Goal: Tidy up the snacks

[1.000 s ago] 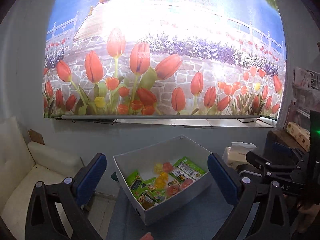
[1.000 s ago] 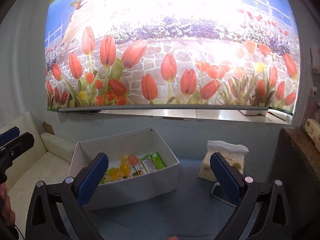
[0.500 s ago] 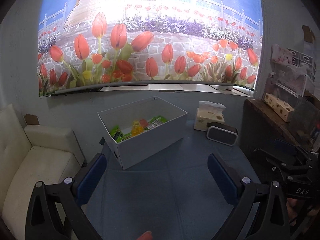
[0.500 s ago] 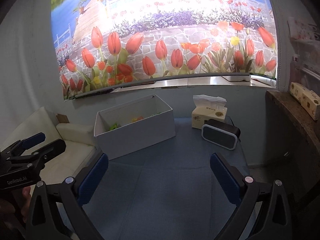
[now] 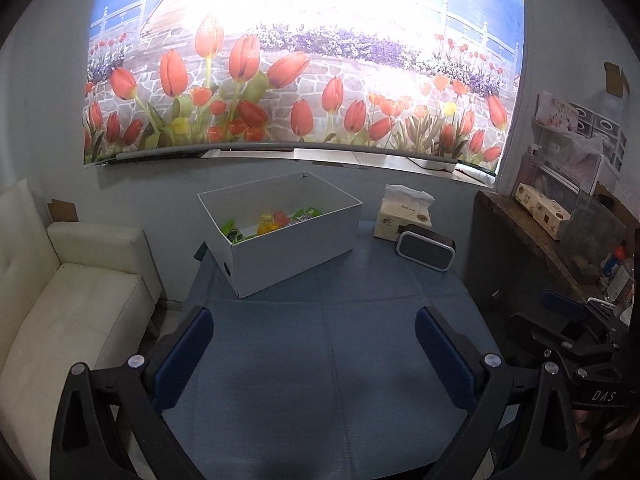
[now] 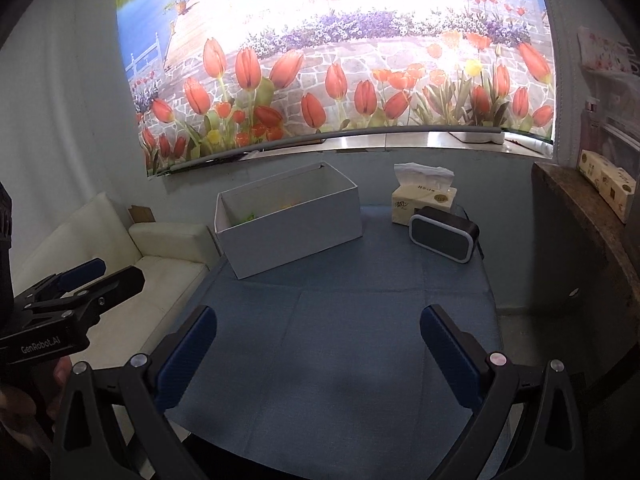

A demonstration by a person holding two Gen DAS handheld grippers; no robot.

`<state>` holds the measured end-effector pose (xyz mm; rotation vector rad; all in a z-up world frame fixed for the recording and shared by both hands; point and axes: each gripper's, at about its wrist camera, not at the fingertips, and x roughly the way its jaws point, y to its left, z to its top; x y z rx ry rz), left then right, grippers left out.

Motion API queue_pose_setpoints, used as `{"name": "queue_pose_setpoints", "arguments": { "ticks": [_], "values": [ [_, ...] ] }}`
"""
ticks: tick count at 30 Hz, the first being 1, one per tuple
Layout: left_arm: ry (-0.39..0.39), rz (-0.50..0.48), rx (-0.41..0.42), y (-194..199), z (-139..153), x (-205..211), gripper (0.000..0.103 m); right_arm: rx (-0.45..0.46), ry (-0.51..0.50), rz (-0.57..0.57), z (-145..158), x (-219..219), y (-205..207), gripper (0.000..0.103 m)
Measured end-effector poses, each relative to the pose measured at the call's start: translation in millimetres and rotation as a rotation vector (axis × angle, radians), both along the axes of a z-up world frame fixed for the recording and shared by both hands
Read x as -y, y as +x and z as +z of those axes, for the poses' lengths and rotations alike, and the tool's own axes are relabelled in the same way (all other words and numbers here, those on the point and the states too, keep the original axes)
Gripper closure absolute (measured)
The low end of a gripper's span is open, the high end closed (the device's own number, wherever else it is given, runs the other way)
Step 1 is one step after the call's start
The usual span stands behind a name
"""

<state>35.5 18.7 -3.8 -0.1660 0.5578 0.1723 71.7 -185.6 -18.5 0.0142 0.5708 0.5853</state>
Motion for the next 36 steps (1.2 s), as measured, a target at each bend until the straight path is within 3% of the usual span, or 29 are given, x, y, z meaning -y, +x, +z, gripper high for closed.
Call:
{"name": "queue_pose_setpoints", "arguments": {
  "ticks": [36],
  "values": [
    [-0.008, -0.008, -0.019, -2.5, 1.6, -4.8, 0.0, -0.002, 0.003, 0.022, 5.1, -2.4, -3.7, 0.0]
  ]
}}
